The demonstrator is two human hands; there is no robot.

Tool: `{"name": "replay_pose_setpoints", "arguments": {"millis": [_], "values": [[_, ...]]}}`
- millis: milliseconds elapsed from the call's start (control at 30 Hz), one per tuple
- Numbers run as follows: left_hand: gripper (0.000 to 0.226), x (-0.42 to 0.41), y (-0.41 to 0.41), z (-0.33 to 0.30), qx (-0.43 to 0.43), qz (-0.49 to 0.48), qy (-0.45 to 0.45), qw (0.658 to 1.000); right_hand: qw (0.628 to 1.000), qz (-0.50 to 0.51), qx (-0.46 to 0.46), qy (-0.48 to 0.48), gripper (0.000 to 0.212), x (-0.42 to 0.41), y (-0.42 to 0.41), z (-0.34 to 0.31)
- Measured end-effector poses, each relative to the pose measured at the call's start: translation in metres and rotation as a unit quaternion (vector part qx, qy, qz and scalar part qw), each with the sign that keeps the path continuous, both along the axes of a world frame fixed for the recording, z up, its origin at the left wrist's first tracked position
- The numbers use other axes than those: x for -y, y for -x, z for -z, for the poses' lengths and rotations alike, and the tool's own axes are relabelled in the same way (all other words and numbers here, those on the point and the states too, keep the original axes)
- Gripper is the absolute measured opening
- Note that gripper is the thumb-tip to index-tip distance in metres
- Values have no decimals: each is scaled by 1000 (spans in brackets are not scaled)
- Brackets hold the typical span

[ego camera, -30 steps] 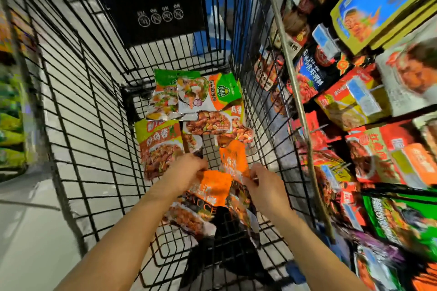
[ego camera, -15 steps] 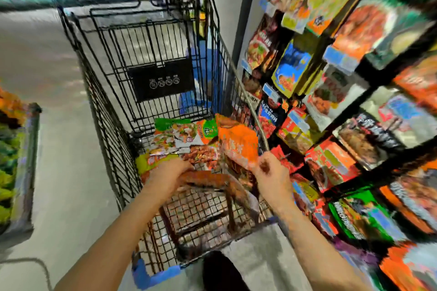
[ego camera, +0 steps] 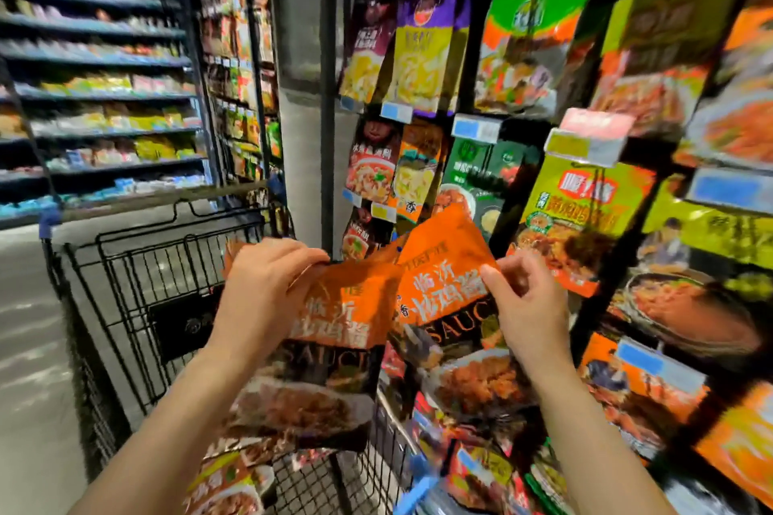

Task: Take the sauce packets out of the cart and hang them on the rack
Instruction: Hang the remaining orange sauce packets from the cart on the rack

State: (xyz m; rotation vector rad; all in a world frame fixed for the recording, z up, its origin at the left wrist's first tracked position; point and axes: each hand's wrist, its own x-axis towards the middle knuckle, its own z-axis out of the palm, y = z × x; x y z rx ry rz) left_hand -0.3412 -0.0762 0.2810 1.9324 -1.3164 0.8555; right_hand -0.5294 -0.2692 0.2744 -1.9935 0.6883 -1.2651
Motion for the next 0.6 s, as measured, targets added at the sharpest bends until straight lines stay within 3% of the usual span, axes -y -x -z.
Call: {"name": "replay_pose_setpoints", "arguments": {"millis": [133,367,600], "values": [[21,52,24,-38,63,-8,79,995,997,52,41,46,22,39,41,-44],[22,180,59,-93,55,137,155,977,977,144,89,131,18,127,121,-119],[16,308,109,-168,116,240,178,947,963,171,188,92,21,206,182,-197]]}}
